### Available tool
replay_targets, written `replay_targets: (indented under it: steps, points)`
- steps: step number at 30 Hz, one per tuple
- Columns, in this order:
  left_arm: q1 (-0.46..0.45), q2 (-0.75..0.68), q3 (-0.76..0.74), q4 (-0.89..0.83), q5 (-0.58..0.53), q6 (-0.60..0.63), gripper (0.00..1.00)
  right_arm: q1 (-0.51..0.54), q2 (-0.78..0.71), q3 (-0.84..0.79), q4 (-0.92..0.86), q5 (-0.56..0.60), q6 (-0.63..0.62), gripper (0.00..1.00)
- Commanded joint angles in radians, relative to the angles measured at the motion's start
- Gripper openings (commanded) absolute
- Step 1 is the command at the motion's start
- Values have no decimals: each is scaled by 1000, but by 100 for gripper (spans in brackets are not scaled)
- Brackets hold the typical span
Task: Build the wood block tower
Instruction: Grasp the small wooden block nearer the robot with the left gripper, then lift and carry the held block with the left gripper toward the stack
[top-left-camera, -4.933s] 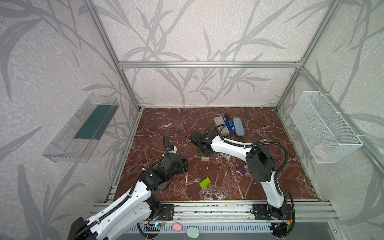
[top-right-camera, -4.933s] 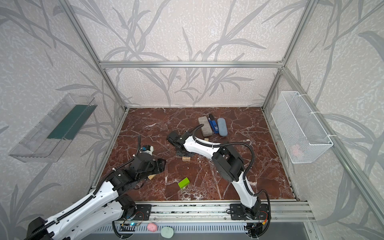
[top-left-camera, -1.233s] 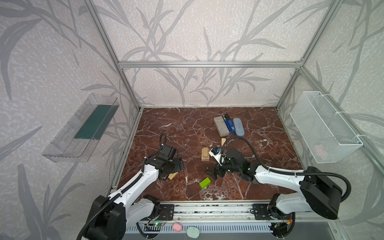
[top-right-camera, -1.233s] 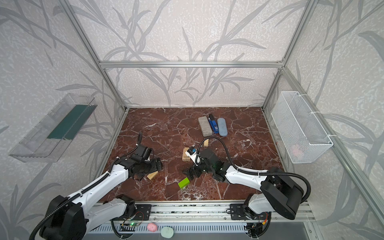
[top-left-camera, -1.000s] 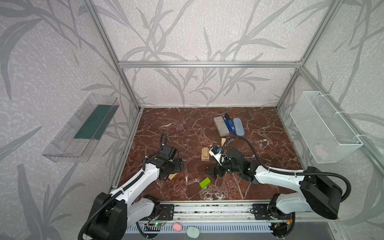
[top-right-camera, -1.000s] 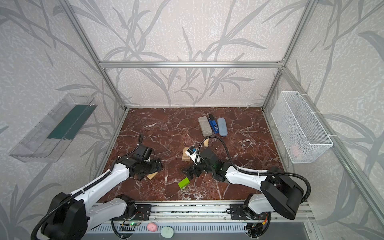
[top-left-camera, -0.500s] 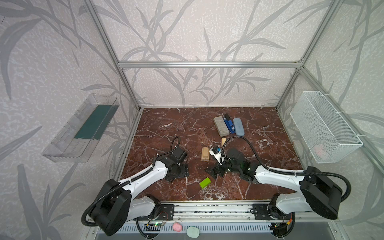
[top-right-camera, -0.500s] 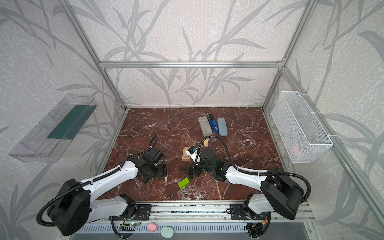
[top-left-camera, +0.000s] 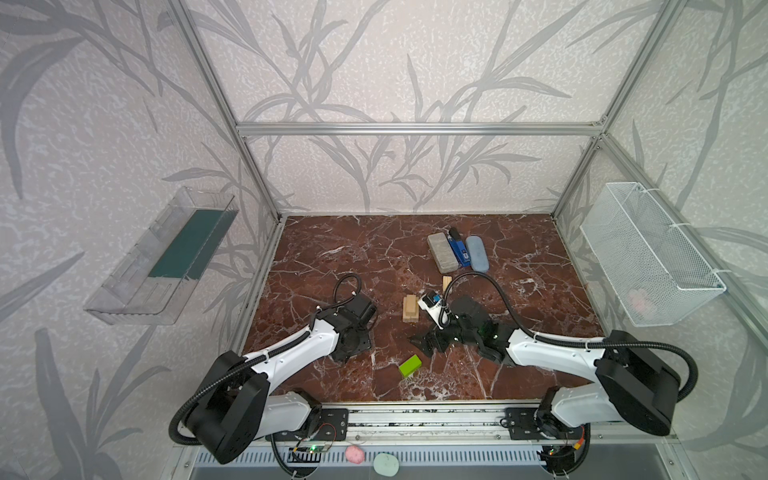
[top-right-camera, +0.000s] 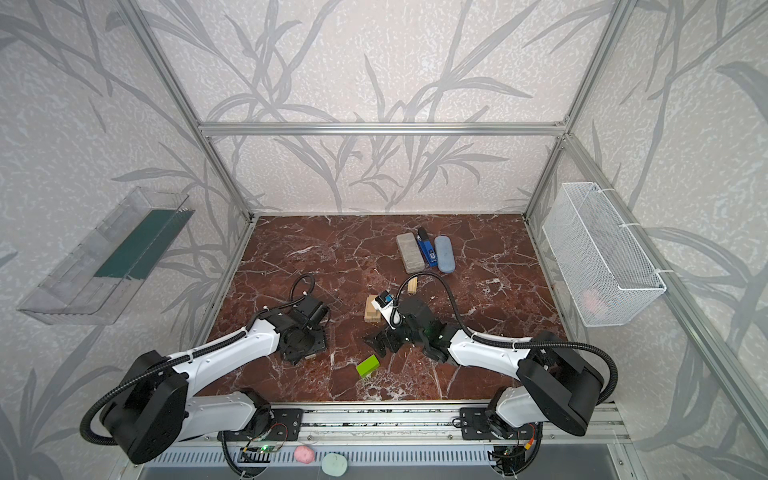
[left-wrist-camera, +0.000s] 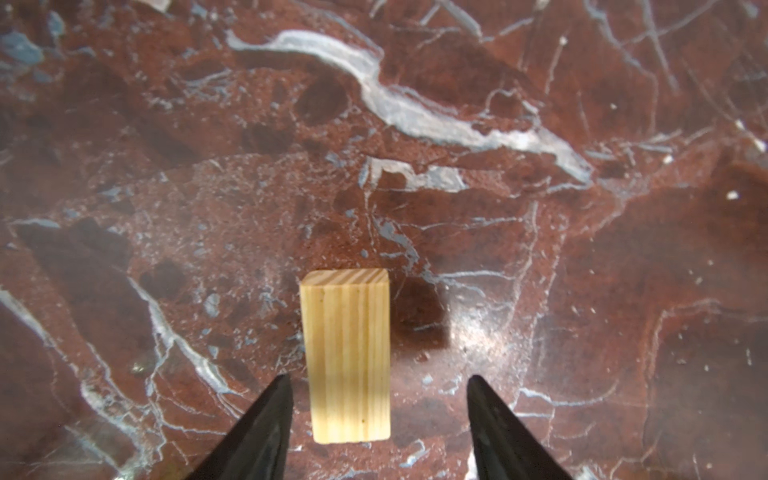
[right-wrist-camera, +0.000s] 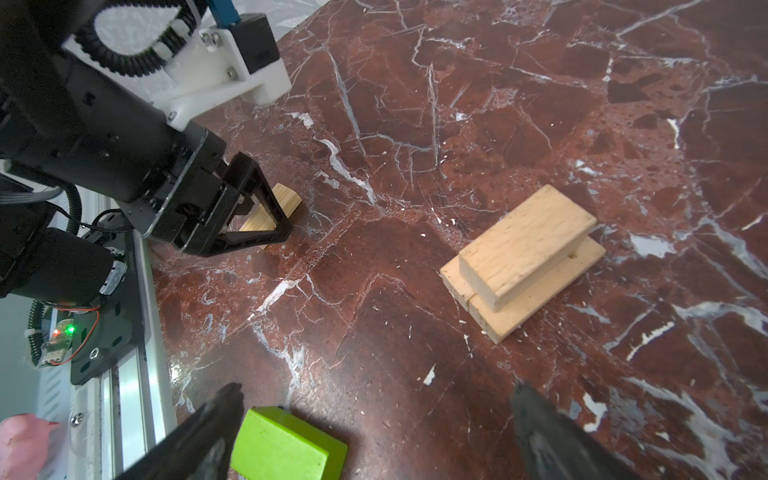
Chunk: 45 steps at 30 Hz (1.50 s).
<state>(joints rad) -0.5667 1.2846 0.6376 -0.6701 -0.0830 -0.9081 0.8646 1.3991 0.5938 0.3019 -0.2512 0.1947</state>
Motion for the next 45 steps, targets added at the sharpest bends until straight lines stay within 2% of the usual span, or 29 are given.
replay_targets:
  steps: [1, 9, 30, 45]
  points:
    - [2, 32, 38, -32, -56, -38, 60, 2, -15, 5, 12, 4, 9, 99]
    - [4, 84, 51, -39, -68, -37, 53, 2, -30, -10, 32, 10, 6, 99]
    - [30, 115, -16, 20, -51, -22, 43, 1, -26, -12, 37, 9, 4, 99]
    - [16, 74, 19, -8, -24, 23, 28, -3, -40, -19, 40, 35, 14, 99]
